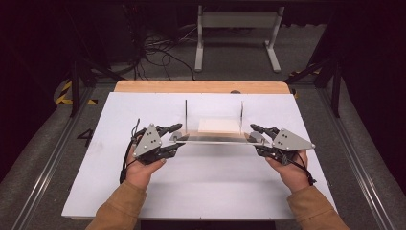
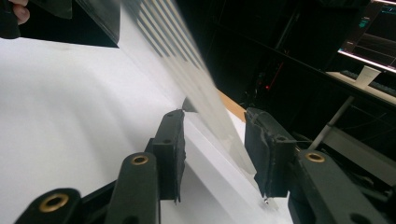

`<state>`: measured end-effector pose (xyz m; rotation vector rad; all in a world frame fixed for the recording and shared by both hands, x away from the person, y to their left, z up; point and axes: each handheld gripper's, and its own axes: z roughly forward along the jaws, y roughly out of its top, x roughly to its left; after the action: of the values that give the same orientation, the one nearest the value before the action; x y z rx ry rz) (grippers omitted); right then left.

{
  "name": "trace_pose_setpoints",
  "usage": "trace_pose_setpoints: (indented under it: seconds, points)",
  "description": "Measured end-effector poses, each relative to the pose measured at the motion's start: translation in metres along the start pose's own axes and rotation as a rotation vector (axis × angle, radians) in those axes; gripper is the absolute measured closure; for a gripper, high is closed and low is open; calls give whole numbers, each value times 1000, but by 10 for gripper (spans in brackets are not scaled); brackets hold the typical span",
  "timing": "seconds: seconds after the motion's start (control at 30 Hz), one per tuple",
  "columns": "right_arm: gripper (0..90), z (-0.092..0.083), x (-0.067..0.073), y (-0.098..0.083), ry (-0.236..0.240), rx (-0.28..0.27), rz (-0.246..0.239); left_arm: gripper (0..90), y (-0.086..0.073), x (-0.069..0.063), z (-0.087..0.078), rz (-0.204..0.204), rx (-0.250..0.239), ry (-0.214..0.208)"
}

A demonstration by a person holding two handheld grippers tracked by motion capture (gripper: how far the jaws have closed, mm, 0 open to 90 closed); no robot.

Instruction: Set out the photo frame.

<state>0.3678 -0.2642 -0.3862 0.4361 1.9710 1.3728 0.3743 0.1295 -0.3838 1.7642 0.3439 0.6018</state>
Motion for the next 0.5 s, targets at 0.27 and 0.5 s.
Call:
trace_pose_setpoints:
  seconds: [0.27,0.5]
  points:
    - [615,-1,-3,11,-43,22,-65,549,10,5,2,-15,-36,12]
    - [630,-6,-3,26,-72,-7,-116,565,26,8,-3,1,-66,39]
